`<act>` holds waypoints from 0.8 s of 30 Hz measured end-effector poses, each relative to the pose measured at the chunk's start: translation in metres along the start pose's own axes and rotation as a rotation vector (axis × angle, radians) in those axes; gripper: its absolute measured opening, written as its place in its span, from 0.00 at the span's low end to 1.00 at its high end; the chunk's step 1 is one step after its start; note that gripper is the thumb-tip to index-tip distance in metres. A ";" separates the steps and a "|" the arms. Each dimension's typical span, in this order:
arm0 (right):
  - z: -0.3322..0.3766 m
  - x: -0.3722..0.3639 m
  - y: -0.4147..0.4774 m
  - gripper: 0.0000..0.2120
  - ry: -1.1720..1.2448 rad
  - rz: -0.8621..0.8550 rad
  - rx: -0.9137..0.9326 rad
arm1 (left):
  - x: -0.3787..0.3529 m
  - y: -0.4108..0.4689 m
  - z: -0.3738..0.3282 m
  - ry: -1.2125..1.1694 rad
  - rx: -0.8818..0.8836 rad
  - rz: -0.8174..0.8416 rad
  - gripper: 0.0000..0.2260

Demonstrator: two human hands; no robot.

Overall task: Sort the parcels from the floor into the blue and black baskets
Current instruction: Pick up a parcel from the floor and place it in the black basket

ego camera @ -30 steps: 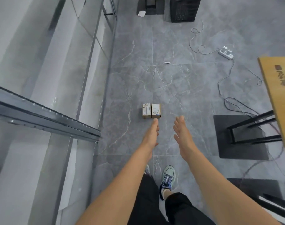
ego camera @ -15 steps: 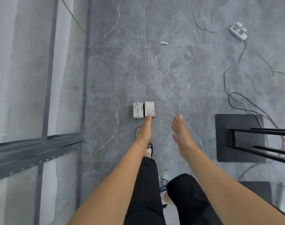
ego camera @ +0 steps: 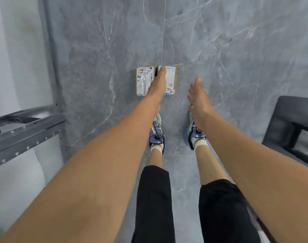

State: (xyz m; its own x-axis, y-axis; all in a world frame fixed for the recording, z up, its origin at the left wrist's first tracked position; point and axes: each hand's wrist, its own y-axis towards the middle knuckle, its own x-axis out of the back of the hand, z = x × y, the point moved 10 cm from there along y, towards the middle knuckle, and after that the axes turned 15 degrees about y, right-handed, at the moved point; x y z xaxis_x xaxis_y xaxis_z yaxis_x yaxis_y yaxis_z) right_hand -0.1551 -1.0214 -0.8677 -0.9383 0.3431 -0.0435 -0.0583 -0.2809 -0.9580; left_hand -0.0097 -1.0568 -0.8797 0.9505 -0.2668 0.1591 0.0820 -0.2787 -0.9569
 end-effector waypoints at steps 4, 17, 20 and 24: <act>-0.017 0.001 0.068 0.39 -0.003 -0.007 -0.063 | -0.009 0.069 0.003 -0.001 -0.012 -0.024 0.32; -0.033 -0.013 0.154 0.39 -0.015 0.015 -0.100 | -0.020 0.137 0.038 -0.029 0.128 -0.131 0.37; -0.036 -0.017 0.164 0.32 -0.019 0.060 -0.090 | -0.026 0.146 0.042 -0.035 0.142 -0.149 0.38; -0.036 -0.026 0.181 0.35 -0.016 0.120 -0.033 | -0.033 0.158 0.043 -0.091 0.121 -0.138 0.39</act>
State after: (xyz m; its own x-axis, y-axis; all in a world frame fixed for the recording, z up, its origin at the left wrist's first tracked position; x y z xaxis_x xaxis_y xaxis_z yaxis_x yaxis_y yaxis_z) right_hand -0.1292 -1.0488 -1.0502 -0.9433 0.2941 -0.1539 0.0656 -0.2892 -0.9550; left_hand -0.0151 -1.0528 -1.0466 0.9505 -0.1473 0.2737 0.2440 -0.1920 -0.9506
